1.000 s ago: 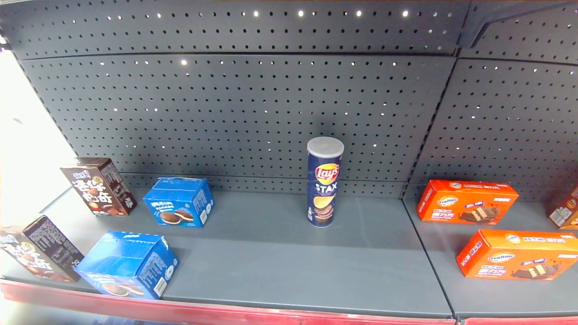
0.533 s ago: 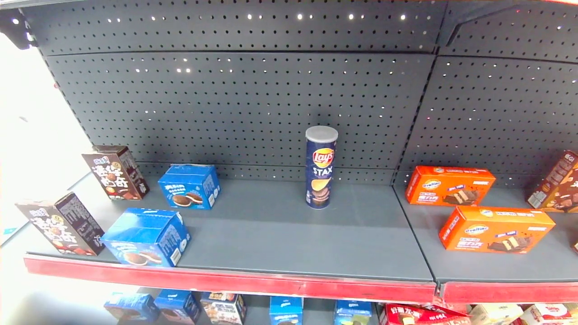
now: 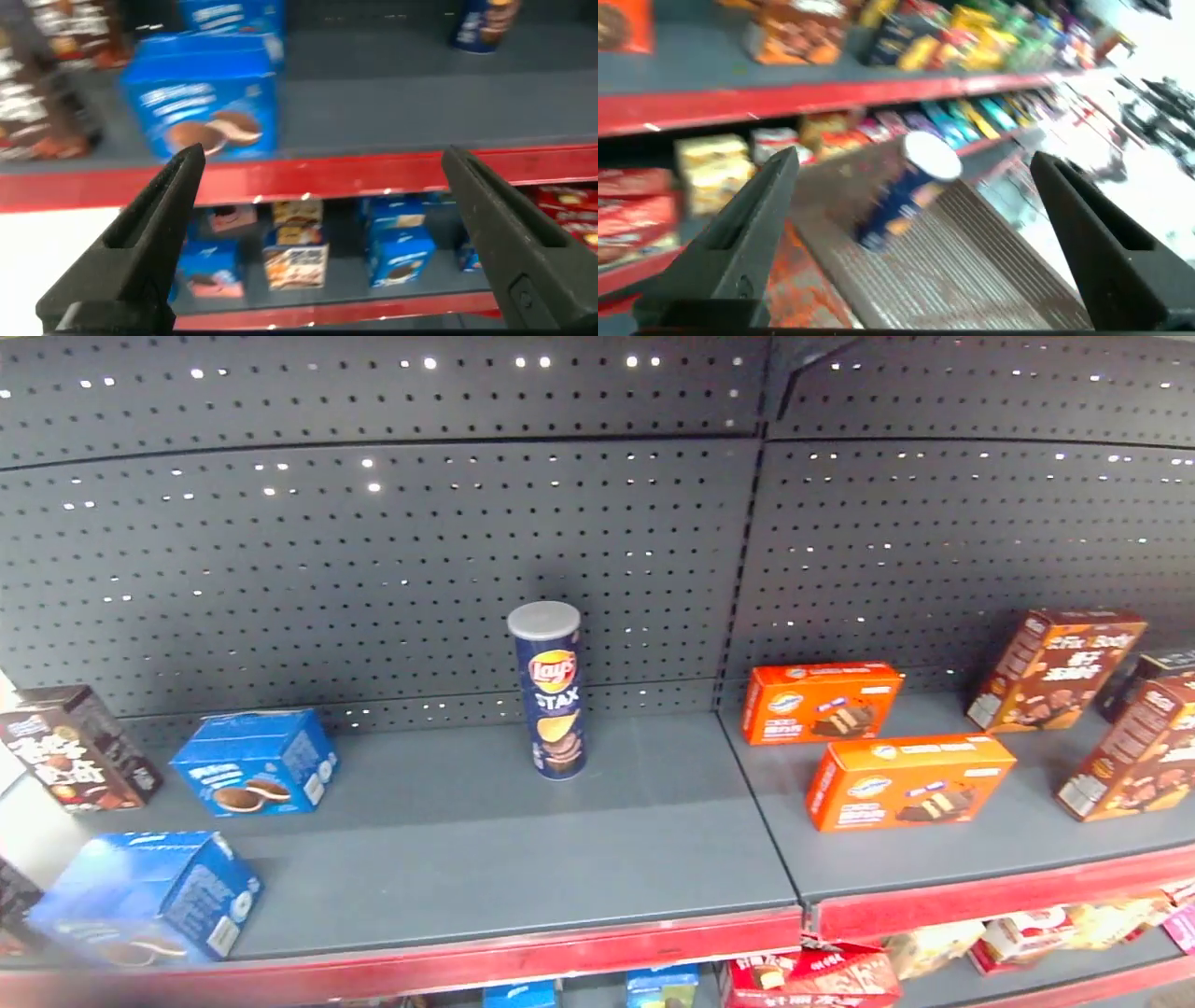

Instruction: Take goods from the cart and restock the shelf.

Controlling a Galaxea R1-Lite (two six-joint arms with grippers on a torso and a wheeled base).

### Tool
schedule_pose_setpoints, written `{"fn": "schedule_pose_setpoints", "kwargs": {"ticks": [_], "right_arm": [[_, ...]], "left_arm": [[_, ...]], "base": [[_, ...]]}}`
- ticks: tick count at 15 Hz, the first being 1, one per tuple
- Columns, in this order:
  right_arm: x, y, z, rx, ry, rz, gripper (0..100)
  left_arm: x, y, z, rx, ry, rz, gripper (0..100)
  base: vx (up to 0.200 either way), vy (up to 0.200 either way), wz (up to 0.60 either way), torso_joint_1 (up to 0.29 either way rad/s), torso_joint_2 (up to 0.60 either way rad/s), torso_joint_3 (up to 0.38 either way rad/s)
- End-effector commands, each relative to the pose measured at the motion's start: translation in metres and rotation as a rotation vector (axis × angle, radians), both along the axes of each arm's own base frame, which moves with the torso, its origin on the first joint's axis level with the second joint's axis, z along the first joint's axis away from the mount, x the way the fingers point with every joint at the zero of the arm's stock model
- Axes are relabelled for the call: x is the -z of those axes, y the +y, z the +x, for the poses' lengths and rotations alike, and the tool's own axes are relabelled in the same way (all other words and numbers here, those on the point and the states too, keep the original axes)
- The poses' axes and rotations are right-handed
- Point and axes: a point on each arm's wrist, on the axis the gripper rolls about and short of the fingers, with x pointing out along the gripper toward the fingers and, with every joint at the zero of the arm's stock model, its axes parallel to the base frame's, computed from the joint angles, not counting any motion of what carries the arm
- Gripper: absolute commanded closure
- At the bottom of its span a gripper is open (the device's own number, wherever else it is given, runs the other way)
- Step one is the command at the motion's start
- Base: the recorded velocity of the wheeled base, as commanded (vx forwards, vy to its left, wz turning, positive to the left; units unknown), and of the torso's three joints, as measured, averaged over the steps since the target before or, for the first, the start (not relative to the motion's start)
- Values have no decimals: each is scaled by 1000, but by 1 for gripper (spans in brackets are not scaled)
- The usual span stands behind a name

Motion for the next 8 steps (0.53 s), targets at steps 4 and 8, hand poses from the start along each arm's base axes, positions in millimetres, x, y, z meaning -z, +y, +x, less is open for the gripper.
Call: {"fn": "schedule_pose_setpoints", "kwargs": {"ticks": [4, 8], "right_arm": [[2, -1, 2, -3, 12, 3, 0], [2, 0, 1, -3, 9, 1, 0]], "left_arm": [[0, 0, 0, -1, 1, 0, 0], [0, 0, 0, -1, 1, 0, 0]], "base": [[0, 0, -600, 5, 5, 2], [0, 0, -600, 2, 4, 2]]}}
